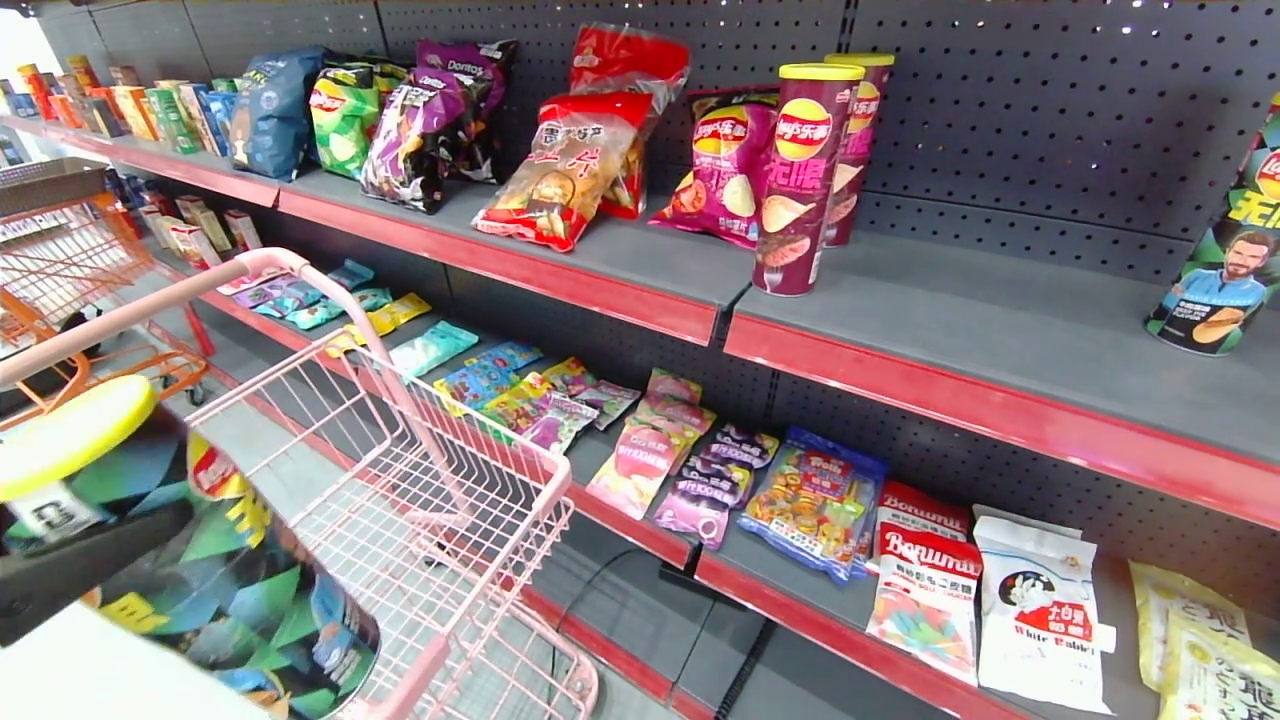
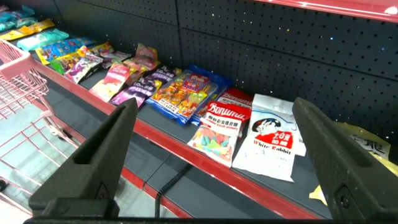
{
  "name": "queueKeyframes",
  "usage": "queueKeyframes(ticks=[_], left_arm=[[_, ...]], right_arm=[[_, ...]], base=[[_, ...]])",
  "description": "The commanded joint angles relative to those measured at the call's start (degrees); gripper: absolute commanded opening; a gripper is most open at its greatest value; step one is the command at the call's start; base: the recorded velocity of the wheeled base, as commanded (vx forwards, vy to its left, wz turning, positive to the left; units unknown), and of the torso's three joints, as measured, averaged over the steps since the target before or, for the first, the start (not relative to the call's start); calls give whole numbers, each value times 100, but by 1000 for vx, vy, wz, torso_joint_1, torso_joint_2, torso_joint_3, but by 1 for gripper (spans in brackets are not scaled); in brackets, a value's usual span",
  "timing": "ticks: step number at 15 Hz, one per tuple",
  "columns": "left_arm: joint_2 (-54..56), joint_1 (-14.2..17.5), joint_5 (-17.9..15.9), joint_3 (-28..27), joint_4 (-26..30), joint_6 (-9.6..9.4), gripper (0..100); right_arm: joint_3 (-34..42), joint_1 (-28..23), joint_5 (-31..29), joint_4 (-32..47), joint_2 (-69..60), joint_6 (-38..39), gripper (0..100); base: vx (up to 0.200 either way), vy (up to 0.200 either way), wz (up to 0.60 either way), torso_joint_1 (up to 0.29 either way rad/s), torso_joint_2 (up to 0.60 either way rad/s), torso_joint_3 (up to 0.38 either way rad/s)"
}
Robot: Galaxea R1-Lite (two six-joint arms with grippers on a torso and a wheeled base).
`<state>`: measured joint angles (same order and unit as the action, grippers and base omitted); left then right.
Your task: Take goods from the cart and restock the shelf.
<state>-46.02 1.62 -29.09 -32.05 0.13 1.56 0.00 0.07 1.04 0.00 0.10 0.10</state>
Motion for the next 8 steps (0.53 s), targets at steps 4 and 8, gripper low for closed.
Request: queueKeyframes(ticks=[4, 8], left_arm=[[1710, 145, 386, 621, 408, -42, 0], [1886, 145, 1001, 709, 400, -33, 0]], right_arm=[[0, 1, -7, 0, -1, -1, 100], [0, 1, -7, 0, -1, -1, 100]], base=[[0, 0, 0, 0, 0, 0], [0, 0, 0, 93, -274, -169]])
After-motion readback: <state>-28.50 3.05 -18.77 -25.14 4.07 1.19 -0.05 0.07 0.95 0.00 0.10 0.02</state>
